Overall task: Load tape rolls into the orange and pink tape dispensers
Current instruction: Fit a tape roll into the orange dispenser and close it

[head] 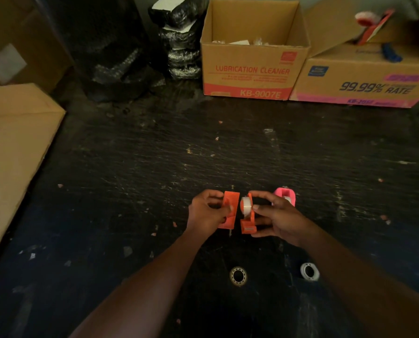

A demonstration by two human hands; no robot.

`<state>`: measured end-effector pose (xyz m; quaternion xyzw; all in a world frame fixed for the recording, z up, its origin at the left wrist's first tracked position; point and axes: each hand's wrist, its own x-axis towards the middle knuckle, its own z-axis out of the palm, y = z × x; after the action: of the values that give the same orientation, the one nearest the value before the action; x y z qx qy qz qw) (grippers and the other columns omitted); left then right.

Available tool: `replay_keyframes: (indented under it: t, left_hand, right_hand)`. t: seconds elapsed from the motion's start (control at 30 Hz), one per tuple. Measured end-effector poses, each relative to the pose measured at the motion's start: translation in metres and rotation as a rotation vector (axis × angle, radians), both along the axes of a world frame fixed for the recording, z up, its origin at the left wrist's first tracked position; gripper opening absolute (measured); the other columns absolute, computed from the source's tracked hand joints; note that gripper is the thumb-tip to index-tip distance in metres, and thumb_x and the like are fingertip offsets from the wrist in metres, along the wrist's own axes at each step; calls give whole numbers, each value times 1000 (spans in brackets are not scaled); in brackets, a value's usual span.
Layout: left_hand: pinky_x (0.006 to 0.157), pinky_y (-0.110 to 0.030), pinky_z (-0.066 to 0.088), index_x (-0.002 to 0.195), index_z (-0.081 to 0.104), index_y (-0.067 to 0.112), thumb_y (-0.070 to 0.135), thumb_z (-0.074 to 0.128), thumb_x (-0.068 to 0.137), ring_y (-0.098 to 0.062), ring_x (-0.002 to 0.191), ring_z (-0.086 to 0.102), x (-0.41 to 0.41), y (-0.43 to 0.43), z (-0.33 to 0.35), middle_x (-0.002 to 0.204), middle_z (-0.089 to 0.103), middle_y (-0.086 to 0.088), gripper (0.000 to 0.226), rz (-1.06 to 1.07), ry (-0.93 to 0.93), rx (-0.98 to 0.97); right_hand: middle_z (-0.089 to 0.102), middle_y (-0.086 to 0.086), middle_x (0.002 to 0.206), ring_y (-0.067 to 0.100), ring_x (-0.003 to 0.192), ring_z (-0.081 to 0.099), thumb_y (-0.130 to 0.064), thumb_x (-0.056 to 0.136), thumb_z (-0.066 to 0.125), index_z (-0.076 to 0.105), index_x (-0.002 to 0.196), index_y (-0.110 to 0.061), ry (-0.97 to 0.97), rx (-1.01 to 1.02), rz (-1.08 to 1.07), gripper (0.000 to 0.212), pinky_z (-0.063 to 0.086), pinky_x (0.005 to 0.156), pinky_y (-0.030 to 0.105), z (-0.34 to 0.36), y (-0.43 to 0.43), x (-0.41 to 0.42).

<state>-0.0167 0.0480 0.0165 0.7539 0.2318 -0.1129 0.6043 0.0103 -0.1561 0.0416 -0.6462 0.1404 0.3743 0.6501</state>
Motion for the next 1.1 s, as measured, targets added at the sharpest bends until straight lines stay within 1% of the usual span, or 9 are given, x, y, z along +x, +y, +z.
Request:
replay_keyframes:
  t: [0.1,0.2,0.3,0.43,0.53,0.73,0.83,0.93,1.1]
  left_hand:
    - [75,-37,66,120,67,19,9,84,80,-16,95,76,-3,-3,5,110,75,-2,44,-7,23,-120]
    - [77,-37,65,114,70,21,8,84,81,-19,96,76,-4,-4,6,109,76,-5,38,12,51,-200]
    - [76,-34,64,107,70,27,11,80,86,-16,97,75,-4,-4,8,108,76,-2,29,10,81,-265]
    - [81,-41,64,117,71,19,14,75,90,-16,97,74,-5,-5,11,106,76,-1,28,28,124,-324]
    - [74,-38,64,119,72,18,19,75,91,-19,103,72,-6,-9,13,112,75,-5,29,12,151,-327]
    - [87,-49,62,117,74,20,22,69,95,-27,106,73,-3,-11,15,115,76,-10,22,12,210,-411]
    - [81,-46,62,119,72,16,16,68,95,-33,110,72,-3,-10,15,117,75,-15,24,24,222,-476]
    - [76,-43,60,120,70,13,11,68,94,-31,108,71,-1,-8,18,119,74,-16,26,10,263,-564]
    - [96,-54,57,126,65,11,10,67,94,-31,111,69,2,-6,25,116,73,-14,32,-35,309,-637]
  right_hand:
    - [77,9,113,32,98,78,-14,100,60,63,128,-36,-11,9,-7,36,64,80,54,0,2,-1]
    - [77,13,116,34,99,78,-14,100,61,62,129,-34,-19,14,-7,35,64,79,53,-1,3,-3]
    - [77,13,115,35,100,77,-14,100,61,62,129,-34,-17,15,-13,35,64,78,54,-3,1,-5]
    - [76,15,116,36,100,77,-14,100,62,61,131,-33,-12,17,-12,36,63,77,53,-6,-2,-5]
    - [76,16,116,37,100,77,-14,100,62,62,131,-32,-11,25,-18,37,63,77,52,-8,-1,-5]
    - [76,15,119,37,102,77,-14,99,62,62,132,-32,-12,35,-22,37,63,79,53,-9,-3,-3]
    - [76,14,119,36,103,77,-14,99,62,62,132,-33,-12,44,-23,38,63,80,54,-9,-5,-2]
    - [75,15,121,36,104,76,-14,99,62,61,132,-33,-15,53,-22,38,63,80,54,-9,-7,-2]
    - [76,16,118,37,103,76,-13,99,62,62,132,-32,-24,60,-38,38,62,81,55,-8,-9,-2]
